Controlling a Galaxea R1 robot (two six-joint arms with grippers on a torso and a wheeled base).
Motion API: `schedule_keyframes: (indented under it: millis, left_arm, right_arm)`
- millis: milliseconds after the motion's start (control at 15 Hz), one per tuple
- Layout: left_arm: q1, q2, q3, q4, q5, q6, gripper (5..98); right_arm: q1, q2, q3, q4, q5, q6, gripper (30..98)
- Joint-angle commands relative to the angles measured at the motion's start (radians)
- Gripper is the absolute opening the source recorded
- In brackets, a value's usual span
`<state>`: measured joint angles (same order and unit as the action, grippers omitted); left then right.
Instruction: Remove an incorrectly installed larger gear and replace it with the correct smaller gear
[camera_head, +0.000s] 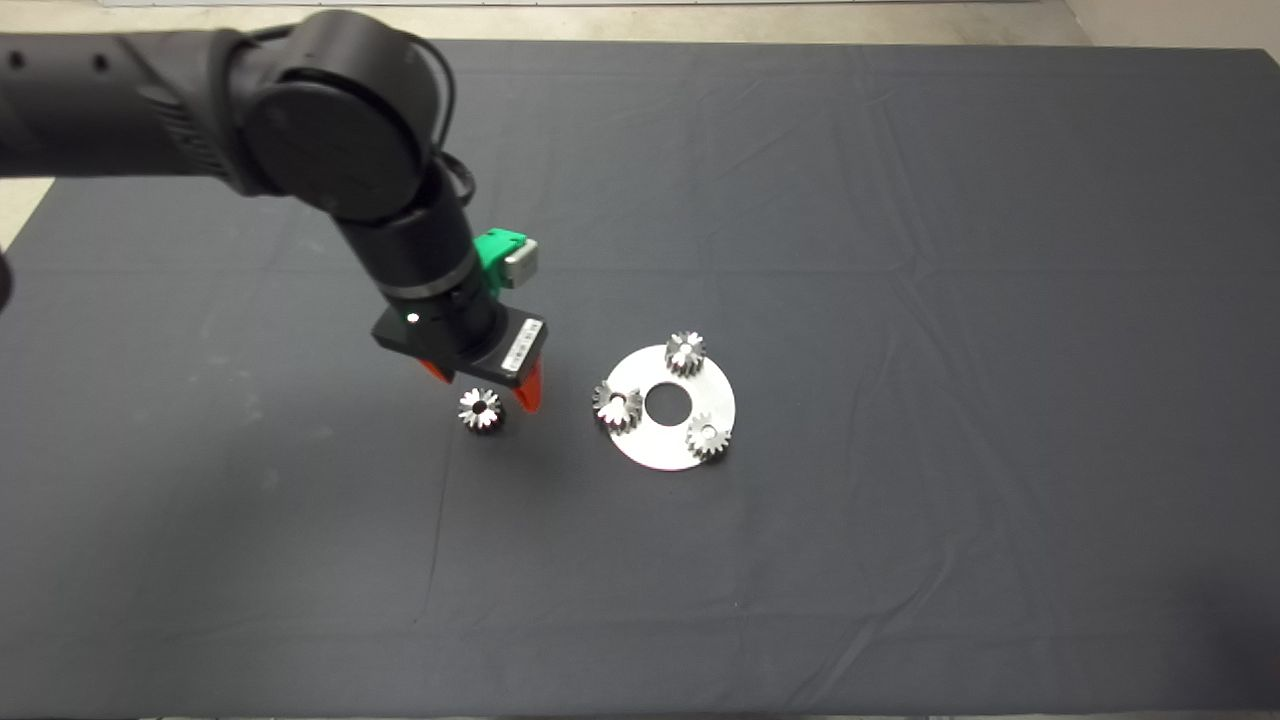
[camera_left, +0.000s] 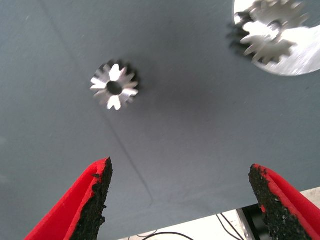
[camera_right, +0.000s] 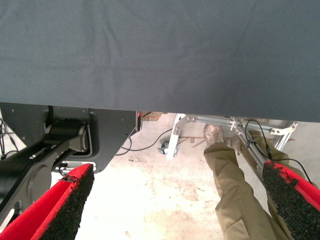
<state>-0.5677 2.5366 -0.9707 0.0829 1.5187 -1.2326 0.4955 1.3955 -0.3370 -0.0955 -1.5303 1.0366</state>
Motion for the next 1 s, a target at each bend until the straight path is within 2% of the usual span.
schedule_keyframes:
  millis: [0, 133, 267, 333, 400, 533, 600, 733, 800, 933]
  left_arm:
    - [0.005, 0.054, -0.048, 0.009, 0.083, -0.002, 68.9]
    - [0.005, 0.052, -0.052, 0.023, 0.081, -0.018, 69.0]
    - [0.005, 0.051, -0.058, 0.091, 0.071, -0.022, 73.5]
    - [0.005, 0.054, -0.075, 0.109, 0.048, -0.021, 73.5]
    - [0.005, 0.054, -0.092, 0.115, 0.01, -0.025, 73.5]
    - [0.008, 0.054, -0.14, 0.115, -0.087, -0.061, 73.5]
    - [0.011, 0.064, -0.15, 0.115, -0.106, -0.061, 73.5]
    - [0.017, 0.117, -0.194, 0.131, -0.107, -0.065, 76.7]
    - [0.041, 0.139, -0.209, 0.152, -0.107, -0.064, 78.1]
    - [0.057, 0.15, -0.211, 0.166, -0.109, -0.068, 80.6]
  right_arm:
    - [0.0, -0.048, 0.001, 0.03, -0.047, -0.006, 88.8]
    - [0.0, -0.086, 0.001, 0.03, -0.048, -0.027, 88.8]
    - [0.0, -0.117, 0.004, 0.031, -0.048, -0.036, 88.8]
    - [0.0, -0.117, 0.004, 0.031, -0.048, -0.035, 88.8]
    - [0.0, -0.118, 0.004, 0.031, -0.048, -0.035, 88.8]
    - [0.0, -0.118, 0.003, 0.033, -0.05, -0.035, 88.8]
    - [0.001, -0.117, 0.003, 0.034, -0.05, -0.035, 88.8]
    - [0.002, -0.115, 0.003, 0.036, -0.051, -0.035, 88.8]
    - [0.002, -0.108, 0.003, 0.037, -0.051, -0.035, 88.8]
    - [0.002, -0.103, 0.001, 0.037, -0.051, -0.035, 88.8]
